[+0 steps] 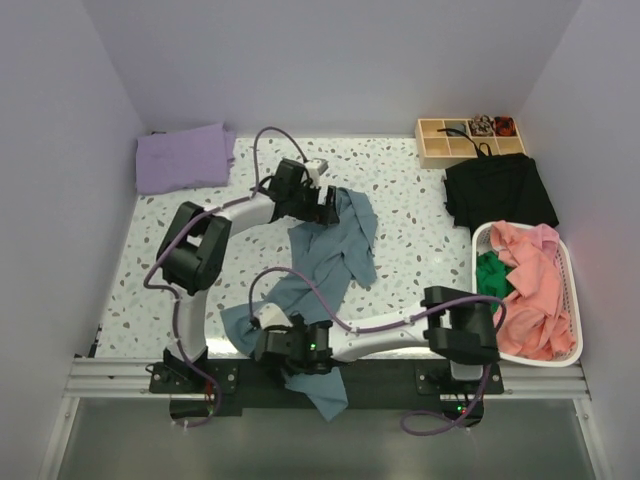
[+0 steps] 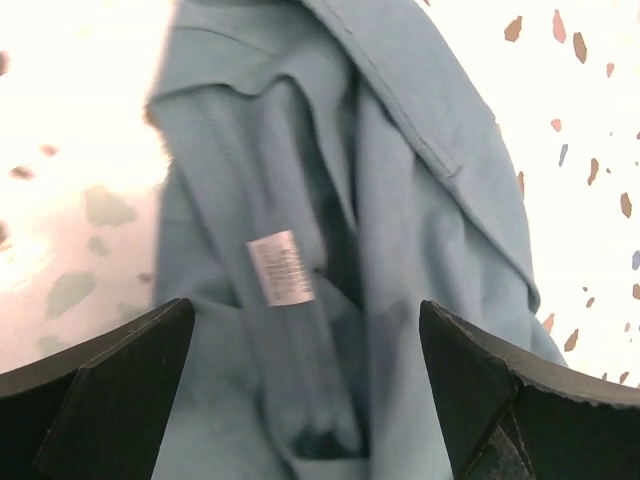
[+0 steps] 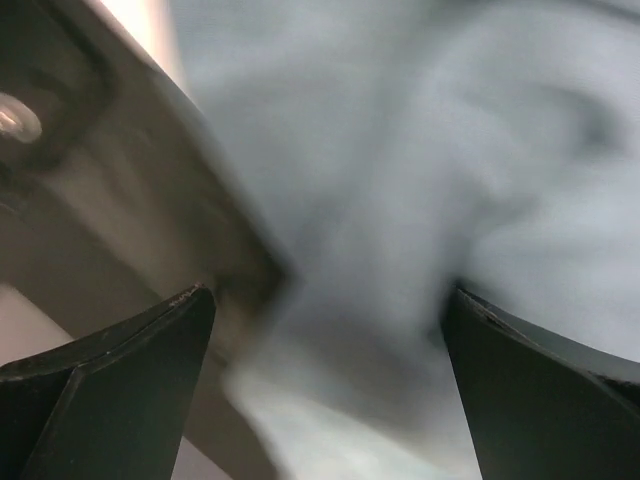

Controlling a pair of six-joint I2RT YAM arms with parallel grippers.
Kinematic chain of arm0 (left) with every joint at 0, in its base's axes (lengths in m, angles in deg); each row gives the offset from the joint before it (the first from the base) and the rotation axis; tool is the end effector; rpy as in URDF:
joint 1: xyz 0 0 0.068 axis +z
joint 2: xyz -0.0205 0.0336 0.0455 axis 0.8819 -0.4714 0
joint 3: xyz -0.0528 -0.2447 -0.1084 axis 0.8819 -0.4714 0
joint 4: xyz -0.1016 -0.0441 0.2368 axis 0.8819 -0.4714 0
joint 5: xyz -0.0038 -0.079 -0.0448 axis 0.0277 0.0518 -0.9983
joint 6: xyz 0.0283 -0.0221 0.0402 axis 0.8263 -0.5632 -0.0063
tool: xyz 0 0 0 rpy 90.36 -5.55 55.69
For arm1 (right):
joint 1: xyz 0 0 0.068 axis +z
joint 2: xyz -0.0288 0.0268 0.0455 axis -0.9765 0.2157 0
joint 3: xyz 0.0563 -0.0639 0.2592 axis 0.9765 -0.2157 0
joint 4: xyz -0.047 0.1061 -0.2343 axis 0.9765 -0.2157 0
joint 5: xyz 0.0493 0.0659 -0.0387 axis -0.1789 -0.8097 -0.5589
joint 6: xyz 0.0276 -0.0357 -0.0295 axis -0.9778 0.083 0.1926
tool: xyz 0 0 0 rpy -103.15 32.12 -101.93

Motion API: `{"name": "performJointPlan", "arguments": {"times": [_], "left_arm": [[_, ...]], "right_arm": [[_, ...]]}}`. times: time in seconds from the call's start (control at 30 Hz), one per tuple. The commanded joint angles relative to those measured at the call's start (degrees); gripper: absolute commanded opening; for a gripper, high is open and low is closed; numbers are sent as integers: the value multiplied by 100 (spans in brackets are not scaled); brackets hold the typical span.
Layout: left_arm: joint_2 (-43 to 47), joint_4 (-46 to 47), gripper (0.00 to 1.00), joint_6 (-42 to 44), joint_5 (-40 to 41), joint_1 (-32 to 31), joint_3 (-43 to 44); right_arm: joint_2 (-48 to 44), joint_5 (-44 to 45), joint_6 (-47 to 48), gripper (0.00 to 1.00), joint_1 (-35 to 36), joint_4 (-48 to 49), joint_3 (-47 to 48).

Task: Fold and stack the t-shirts
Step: Flatten out the tshirt

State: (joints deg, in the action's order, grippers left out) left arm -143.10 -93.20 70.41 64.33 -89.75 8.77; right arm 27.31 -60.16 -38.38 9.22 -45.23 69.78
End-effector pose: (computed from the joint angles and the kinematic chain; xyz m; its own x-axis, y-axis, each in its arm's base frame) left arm 0.3962 -0.2230 0.1664 -0.7827 0.0954 -0.6150 0.4386 0.7856 -0.4364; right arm 0.0313 0.3764 0.1647 -0.6032 -0.5675 -0.5605 -0.7349 0.6686 0.1139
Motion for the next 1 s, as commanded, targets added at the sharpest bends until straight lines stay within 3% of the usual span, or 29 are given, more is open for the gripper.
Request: {"name": "performJointPlan", "arguments": {"times": [0.0, 0.07, 0.2, 0.23, 0.27, 0.37, 0.43, 0.57, 0.73, 0.97], "left_arm": [[1066, 407, 100, -247, 298, 501, -583], [1618, 769, 100, -502, 543, 695, -1058], [2455, 629, 100, -512, 966, 951, -1559], [2726, 324, 100, -546, 1001, 951, -1786], [2885, 338, 100, -625, 932, 942, -1980], [3632, 821, 100, -1002, 711, 811, -3069], [4097, 996, 100, -1292, 773, 626, -3788], [4591, 1155, 100, -1759, 746, 223, -4468], [4864, 727, 100, -1874, 1168, 46, -4540], [4786, 356, 100, -1996, 1309, 37, -4522]], "right_arm": [[-1421, 1959, -939, 99, -115, -2148, -299], [-1957, 2959, -1414, 99, -361, -2652, -413], [-3318, 3527, -1415, 99, -1484, -3024, -870], [-3487, 3493, -1120, 99, -2157, -2876, -949], [-3637, 3379, -760, 99, -2494, -2117, -1055], [-3736, 2816, 261, 99, -3524, -1156, -1091], [-3099, 2290, 901, 99, -4067, -819, -715], [-1505, 2156, 1527, 97, -4404, -924, 865], [-213, 1112, 1739, 90, -5307, -572, 1922], [1904, 523, 2205, 90, -5872, -1450, 4495]]}}
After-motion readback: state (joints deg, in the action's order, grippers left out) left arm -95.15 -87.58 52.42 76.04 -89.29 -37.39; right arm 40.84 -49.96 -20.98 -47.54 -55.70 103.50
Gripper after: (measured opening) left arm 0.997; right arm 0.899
